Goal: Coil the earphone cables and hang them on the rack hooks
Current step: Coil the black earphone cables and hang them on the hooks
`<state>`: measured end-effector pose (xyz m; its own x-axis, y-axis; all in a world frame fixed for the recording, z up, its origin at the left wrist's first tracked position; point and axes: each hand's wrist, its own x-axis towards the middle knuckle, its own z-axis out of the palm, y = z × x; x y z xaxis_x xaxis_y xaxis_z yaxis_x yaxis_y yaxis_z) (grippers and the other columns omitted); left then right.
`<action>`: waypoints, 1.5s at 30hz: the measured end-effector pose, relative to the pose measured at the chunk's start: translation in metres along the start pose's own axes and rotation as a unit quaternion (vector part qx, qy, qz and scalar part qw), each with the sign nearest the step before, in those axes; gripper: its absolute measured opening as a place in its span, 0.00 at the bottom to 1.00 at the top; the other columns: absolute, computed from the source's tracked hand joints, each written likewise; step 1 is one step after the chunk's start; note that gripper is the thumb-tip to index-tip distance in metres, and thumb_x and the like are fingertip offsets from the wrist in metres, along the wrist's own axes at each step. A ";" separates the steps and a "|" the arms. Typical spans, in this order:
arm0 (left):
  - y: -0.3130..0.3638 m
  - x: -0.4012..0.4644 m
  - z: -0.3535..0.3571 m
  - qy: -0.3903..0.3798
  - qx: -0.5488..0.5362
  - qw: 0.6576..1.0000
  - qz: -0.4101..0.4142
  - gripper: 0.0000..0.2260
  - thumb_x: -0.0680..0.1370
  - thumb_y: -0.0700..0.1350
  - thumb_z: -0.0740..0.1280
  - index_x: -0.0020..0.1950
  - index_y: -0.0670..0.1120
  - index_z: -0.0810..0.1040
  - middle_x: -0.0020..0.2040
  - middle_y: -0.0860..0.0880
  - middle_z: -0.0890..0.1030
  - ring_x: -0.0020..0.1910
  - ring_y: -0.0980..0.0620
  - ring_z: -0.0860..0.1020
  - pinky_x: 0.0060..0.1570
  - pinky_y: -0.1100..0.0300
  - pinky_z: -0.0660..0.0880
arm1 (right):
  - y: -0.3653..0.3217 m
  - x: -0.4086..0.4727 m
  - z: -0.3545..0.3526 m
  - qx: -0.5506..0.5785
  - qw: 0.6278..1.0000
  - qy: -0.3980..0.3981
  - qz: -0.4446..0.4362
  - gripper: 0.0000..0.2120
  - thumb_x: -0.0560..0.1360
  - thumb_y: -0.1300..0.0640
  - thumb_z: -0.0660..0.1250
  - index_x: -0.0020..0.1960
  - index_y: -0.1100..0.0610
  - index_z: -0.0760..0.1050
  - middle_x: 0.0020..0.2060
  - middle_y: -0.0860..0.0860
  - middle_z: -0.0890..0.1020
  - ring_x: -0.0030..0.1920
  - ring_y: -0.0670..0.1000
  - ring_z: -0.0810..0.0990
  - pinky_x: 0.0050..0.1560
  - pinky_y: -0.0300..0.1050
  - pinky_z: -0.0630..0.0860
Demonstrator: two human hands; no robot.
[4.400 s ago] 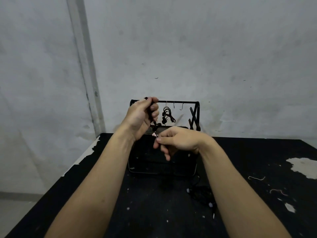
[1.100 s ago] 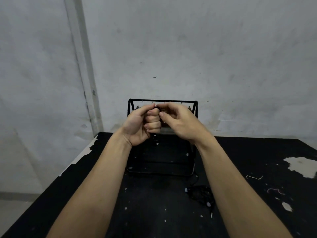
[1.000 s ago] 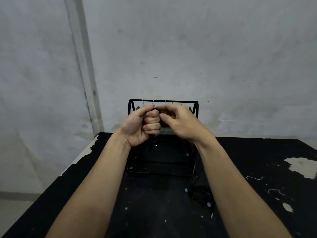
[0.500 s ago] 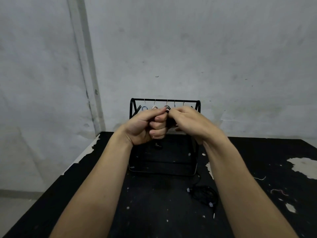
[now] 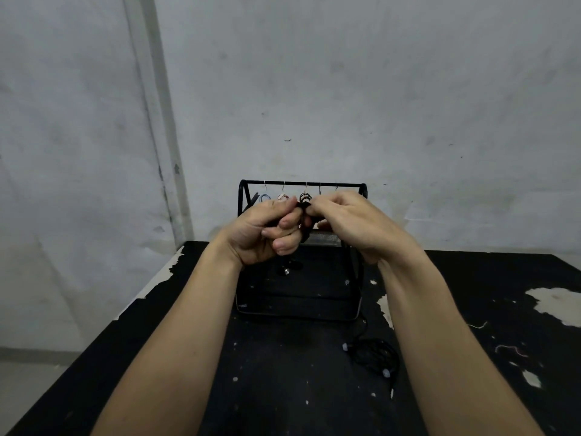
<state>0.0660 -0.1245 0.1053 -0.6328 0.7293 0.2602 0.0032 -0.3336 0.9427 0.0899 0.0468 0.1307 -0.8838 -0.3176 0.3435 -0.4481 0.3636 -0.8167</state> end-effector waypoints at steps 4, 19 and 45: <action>-0.001 0.005 0.001 0.045 -0.002 0.998 0.032 0.13 0.75 0.52 0.69 0.33 0.48 0.76 0.19 0.57 0.62 0.22 0.58 0.69 0.25 0.65 0.69 | 0.007 0.003 0.010 0.116 0.992 0.029 0.028 0.10 0.72 0.53 0.60 0.35 0.54 0.74 0.34 0.52 0.74 0.42 0.51 0.73 0.50 0.55 0.72; -0.006 0.023 0.003 0.205 0.137 0.968 0.047 0.08 0.82 0.39 0.61 0.46 0.40 0.78 0.29 0.52 0.78 0.33 0.56 0.77 0.36 0.66 0.75 | 0.025 0.014 0.016 0.162 0.980 0.098 0.064 0.15 0.80 0.59 0.56 0.40 0.58 0.78 0.29 0.50 0.80 0.33 0.47 0.77 0.44 0.46 0.74; -0.062 0.031 -0.018 0.482 -0.012 0.870 0.102 0.05 0.78 0.35 0.68 0.53 0.39 0.79 0.40 0.45 0.85 0.39 0.52 0.84 0.37 0.59 0.80 | 0.076 0.024 0.020 0.402 0.881 0.172 0.182 0.23 0.77 0.71 0.67 0.71 0.66 0.66 0.49 0.59 0.83 0.46 0.53 0.84 0.46 0.46 0.81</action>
<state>0.0328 -0.0918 0.0512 -0.9764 -0.1831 0.1142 0.1824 -0.4172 0.8903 0.0376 0.0491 0.0673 -0.9997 0.0262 -0.0010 -0.0095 -0.3959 -0.9182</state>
